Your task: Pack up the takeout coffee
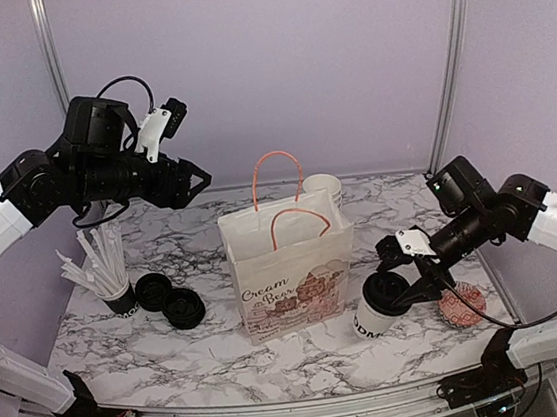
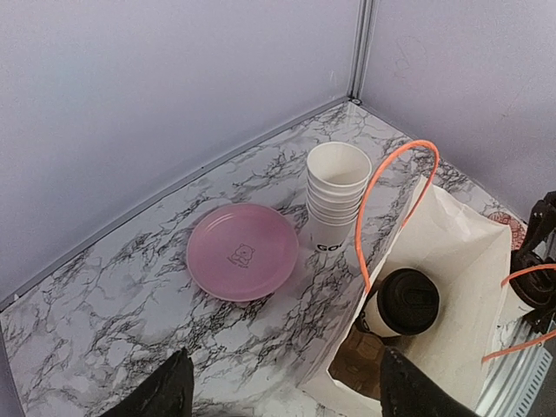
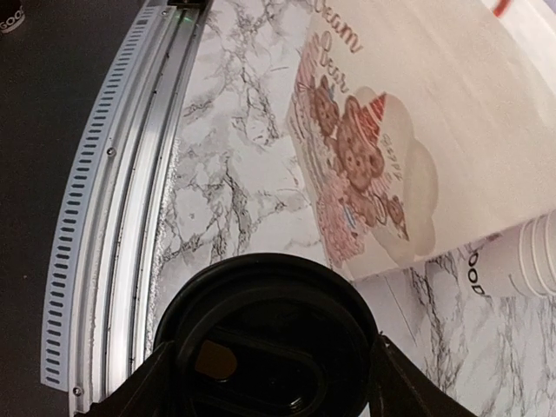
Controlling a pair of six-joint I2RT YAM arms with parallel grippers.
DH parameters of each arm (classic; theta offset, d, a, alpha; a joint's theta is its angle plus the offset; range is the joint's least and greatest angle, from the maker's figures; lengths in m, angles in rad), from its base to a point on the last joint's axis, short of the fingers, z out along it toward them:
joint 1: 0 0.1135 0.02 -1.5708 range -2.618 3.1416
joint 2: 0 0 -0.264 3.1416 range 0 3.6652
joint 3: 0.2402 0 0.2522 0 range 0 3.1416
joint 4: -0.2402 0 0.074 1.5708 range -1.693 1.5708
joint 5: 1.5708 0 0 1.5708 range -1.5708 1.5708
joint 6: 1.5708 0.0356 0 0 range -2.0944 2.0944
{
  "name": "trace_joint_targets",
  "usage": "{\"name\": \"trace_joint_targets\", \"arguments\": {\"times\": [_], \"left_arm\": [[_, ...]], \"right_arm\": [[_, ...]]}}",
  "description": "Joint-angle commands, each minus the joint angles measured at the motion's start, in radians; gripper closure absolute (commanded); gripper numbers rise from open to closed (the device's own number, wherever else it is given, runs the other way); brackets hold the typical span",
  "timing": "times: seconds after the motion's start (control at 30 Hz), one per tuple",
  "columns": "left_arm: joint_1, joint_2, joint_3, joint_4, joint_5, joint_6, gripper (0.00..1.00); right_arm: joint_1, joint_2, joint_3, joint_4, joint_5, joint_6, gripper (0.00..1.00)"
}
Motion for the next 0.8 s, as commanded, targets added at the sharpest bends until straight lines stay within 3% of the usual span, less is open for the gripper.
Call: {"name": "trace_joint_targets", "arguments": {"times": [0.0, 0.23, 0.57, 0.77], "left_arm": [[0.004, 0.028, 0.055, -0.118, -0.028, -0.012, 0.27], [0.004, -0.017, -0.003, -0.141, -0.06, 0.012, 0.27], [0.005, -0.166, -0.148, -0.173, -0.029, -0.006, 0.27], [0.005, -0.191, -0.207, -0.208, 0.103, 0.013, 0.28]], "right_arm": [[0.179, 0.112, 0.075, 0.057, -0.002, -0.01, 0.37], [0.52, 0.351, 0.125, 0.245, 0.148, 0.056, 0.37], [0.569, 0.66, 0.344, 0.314, 0.184, 0.096, 0.38], [0.572, 0.738, 0.406, 0.252, 0.168, 0.095, 0.26]]}}
